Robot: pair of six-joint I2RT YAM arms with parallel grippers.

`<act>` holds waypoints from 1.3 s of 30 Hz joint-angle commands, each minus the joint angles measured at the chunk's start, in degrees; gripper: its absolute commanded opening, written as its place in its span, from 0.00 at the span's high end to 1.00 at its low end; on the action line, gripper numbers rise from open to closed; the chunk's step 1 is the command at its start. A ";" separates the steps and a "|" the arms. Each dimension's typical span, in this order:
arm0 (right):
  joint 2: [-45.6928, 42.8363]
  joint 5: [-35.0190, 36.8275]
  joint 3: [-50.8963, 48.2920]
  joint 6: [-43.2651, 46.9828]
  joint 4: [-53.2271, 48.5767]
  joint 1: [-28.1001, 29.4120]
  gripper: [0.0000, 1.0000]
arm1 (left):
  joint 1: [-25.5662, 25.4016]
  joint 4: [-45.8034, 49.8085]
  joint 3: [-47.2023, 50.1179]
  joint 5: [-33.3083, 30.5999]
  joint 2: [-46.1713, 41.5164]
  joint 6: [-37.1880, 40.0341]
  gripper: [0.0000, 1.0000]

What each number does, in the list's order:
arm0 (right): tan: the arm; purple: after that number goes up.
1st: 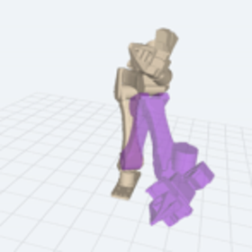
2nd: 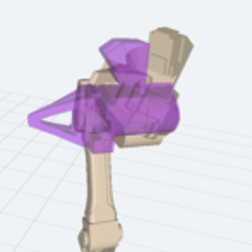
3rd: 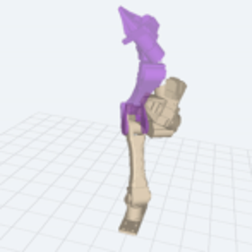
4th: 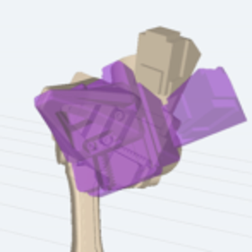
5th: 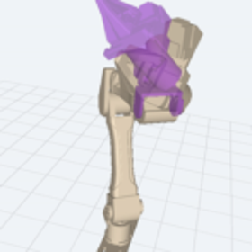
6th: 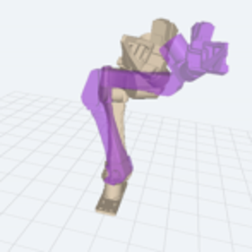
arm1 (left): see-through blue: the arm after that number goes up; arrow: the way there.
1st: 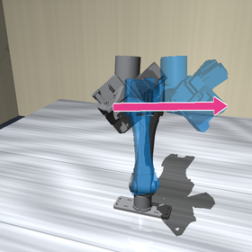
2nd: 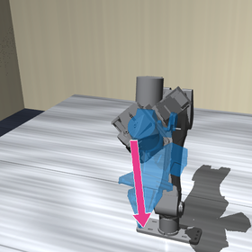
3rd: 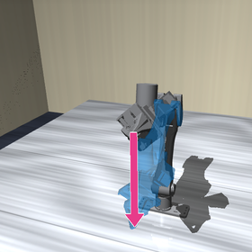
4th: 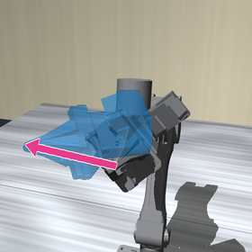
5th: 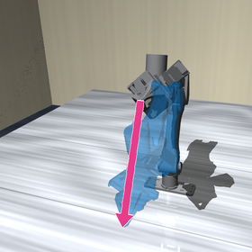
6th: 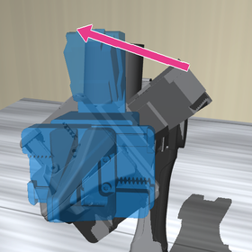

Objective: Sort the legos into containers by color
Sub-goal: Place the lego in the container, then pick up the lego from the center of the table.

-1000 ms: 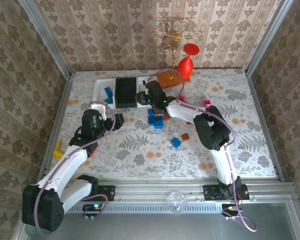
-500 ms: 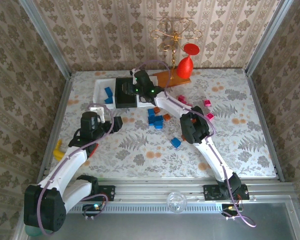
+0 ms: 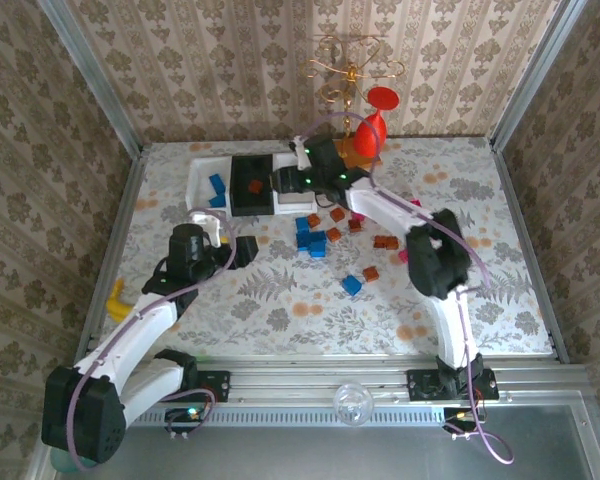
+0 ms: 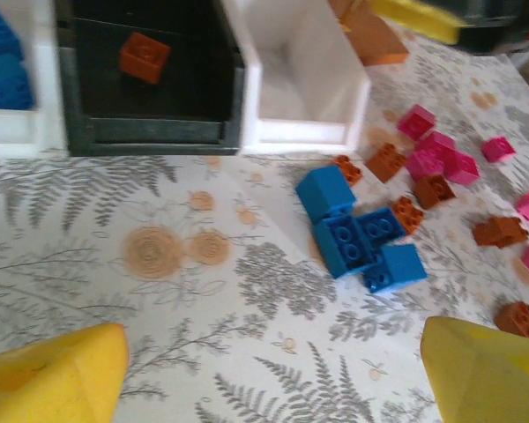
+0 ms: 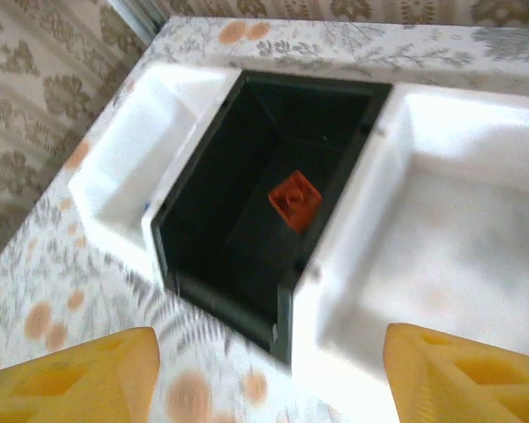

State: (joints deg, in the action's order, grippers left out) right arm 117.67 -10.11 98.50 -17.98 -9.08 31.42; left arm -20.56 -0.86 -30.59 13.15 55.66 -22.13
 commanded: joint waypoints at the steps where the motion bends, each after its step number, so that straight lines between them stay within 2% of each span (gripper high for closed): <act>1: -11.95 8.28 -12.13 5.53 -0.47 0.18 0.28 | -2.34 -2.25 -0.64 1.26 1.25 1.11 0.13; 4: -19.01 14.65 -22.83 7.25 -3.20 -0.28 0.27 | -3.41 -3.28 -2.11 5.65 3.04 2.41 0.13; 8: -23.52 19.48 -31.50 7.20 -5.87 -1.01 0.27 | -5.28 -5.90 -3.89 11.65 5.29 3.37 0.14; 12: -23.30 19.31 -37.19 6.08 -4.74 -1.86 0.30 | -8.58 -6.99 -4.74 11.16 6.53 3.81 0.14; 20: -14.36 14.85 -34.01 5.39 -2.83 -2.15 0.43 | -9.29 -4.69 -5.09 7.12 6.77 3.94 0.15; 26: -9.86 12.45 -31.00 5.33 -2.30 -1.89 0.45 | -9.26 -3.05 -4.50 4.19 5.73 4.16 0.15; 39: -3.98 11.96 -26.82 6.50 -1.89 -2.04 0.48 | -9.26 -3.37 -4.30 3.38 6.61 3.96 0.15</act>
State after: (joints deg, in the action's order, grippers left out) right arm 112.29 2.57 69.97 -12.10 -11.53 29.28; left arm -29.61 -5.19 -33.87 17.12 62.61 -19.44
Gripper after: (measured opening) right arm 0.524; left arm 0.850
